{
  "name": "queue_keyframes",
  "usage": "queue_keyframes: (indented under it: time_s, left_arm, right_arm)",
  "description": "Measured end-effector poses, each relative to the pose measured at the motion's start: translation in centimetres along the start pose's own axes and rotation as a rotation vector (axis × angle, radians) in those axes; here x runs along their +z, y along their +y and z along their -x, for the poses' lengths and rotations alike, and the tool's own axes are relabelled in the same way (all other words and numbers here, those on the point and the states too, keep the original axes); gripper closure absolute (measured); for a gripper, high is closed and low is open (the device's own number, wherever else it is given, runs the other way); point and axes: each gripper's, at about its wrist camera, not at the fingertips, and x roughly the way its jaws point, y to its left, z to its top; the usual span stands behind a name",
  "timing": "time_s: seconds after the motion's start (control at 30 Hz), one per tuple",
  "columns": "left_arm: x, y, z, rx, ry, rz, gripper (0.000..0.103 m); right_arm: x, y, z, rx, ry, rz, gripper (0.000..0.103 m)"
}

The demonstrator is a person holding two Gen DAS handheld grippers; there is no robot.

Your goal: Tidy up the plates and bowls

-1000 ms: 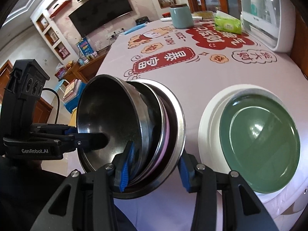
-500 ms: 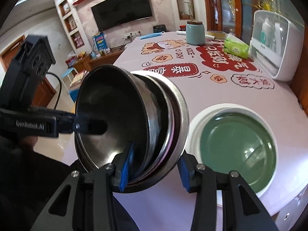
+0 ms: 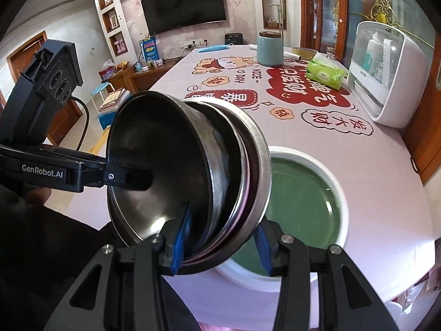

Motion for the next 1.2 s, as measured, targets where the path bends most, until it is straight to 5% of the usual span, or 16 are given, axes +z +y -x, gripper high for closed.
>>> queue_keyframes:
  time_s: [0.87, 1.2]
  left_arm:
    - [2.0, -5.5, -8.9, 0.052, 0.123, 0.147, 0.069]
    - [1.8, -6.1, -9.1, 0.105, 0.078, 0.172, 0.065]
  right_arm:
    - [-1.8, -10.4, -2.4, 0.107, 0.151, 0.032, 0.058]
    - [-1.5, -11.2, -2.8, 0.104, 0.119, 0.062, 0.049]
